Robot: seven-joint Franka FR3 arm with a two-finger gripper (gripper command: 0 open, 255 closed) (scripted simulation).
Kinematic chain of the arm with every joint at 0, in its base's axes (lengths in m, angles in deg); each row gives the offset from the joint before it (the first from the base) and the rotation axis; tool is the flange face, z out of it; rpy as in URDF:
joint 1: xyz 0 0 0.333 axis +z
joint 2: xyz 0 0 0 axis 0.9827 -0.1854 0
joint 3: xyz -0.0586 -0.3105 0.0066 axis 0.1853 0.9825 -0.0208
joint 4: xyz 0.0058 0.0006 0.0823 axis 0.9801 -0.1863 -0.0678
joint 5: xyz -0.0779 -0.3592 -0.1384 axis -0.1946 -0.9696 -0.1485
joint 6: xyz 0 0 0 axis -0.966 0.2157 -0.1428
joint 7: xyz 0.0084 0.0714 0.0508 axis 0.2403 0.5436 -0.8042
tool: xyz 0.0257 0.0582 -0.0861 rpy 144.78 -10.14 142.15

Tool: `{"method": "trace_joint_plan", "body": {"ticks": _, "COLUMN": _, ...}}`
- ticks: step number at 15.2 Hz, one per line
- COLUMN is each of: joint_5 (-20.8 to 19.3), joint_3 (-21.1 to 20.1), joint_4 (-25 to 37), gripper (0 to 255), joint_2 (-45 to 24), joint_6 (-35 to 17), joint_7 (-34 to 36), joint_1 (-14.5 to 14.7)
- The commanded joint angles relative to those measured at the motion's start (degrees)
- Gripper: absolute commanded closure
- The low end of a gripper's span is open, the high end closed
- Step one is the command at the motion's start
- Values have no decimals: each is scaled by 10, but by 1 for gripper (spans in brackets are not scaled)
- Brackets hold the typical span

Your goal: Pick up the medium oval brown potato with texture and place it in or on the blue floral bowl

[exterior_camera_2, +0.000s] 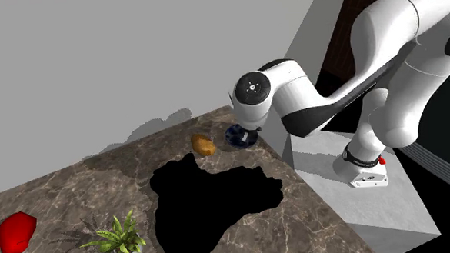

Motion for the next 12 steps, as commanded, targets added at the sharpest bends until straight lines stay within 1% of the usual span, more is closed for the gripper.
{"method": "trace_joint_plan", "body": {"ticks": 1, "joint_5": -59, "joint_3": -16, "joint_4": 49, "gripper": 0, "joint_2": -72, "joint_6": 21, "joint_7": 51, "joint_1": 6}}
{"method": "trace_joint_plan", "body": {"ticks": 3, "joint_5": -111, "joint_3": -21, "joint_4": 98, "gripper": 0, "joint_2": -138, "joint_6": 50, "joint_7": 91, "joint_1": 23}}
{"method": "trace_joint_plan", "body": {"ticks": 6, "joint_5": -184, "joint_3": -12, "joint_4": 178, "gripper": 0, "joint_2": -236, "joint_6": 100, "joint_7": 135, "joint_1": 60}}
{"method": "trace_joint_plan", "body": {"ticks": 9, "joint_5": -247, "joint_3": 9, "joint_4": 268, "gripper": 0, "joint_2": -331, "joint_6": 149, "joint_7": 158, "joint_1": 105}}
{"method": "trace_joint_plan", "body": {"ticks": 12, "joint_5": -303, "joint_3": 37, "joint_4": 371, "gripper": 0, "joint_2": -427, "joint_6": 196, "joint_7": 163, "joint_1": 150}}
